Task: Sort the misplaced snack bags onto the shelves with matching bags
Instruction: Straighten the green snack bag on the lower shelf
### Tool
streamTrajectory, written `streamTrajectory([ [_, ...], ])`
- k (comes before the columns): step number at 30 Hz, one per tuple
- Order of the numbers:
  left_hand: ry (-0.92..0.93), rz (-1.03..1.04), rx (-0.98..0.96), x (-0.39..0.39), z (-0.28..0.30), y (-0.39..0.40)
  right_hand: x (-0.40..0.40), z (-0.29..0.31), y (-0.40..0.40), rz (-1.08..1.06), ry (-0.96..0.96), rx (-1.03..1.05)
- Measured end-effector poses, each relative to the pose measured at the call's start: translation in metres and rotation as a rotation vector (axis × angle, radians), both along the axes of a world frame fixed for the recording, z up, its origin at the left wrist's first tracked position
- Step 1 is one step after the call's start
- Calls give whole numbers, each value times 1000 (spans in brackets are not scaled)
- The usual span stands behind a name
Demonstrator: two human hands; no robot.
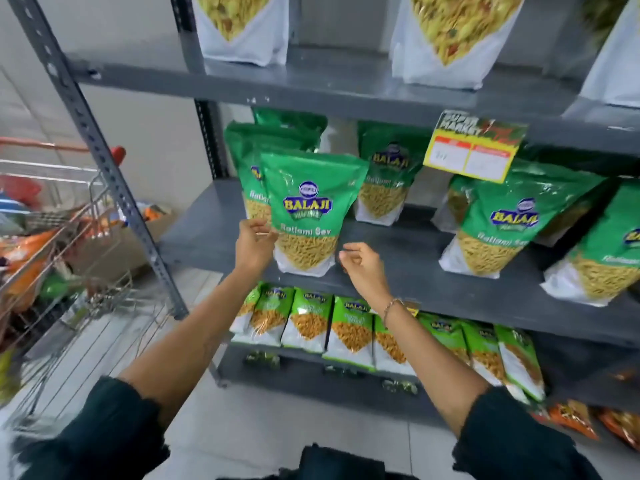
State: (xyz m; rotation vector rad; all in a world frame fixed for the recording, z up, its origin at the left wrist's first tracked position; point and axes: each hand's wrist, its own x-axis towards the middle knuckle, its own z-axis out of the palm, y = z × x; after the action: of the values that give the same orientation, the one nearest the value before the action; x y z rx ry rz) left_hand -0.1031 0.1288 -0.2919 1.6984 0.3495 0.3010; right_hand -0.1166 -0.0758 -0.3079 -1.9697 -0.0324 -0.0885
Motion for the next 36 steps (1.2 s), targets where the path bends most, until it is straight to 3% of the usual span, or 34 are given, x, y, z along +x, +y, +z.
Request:
streamTrajectory([
  [4, 214, -156, 224, 16, -24, 13, 31, -25, -1, 80, 117, -148],
  [6, 269, -268, 218, 22, -31, 16, 44, -32, 2, 162, 171, -200],
  [9, 256, -351, 374, 27, -41, 16, 58, -37, 8, 244, 160, -77],
  [13, 172, -286, 468, 32, -43, 8, 63, -41, 9, 166, 102, 148],
  [27, 82, -424, 426, 101, -26, -115, 100, -35, -115, -74, -25, 146],
  [36, 138, -424, 390, 111, -39, -137, 110, -48, -134, -69, 10, 130],
])
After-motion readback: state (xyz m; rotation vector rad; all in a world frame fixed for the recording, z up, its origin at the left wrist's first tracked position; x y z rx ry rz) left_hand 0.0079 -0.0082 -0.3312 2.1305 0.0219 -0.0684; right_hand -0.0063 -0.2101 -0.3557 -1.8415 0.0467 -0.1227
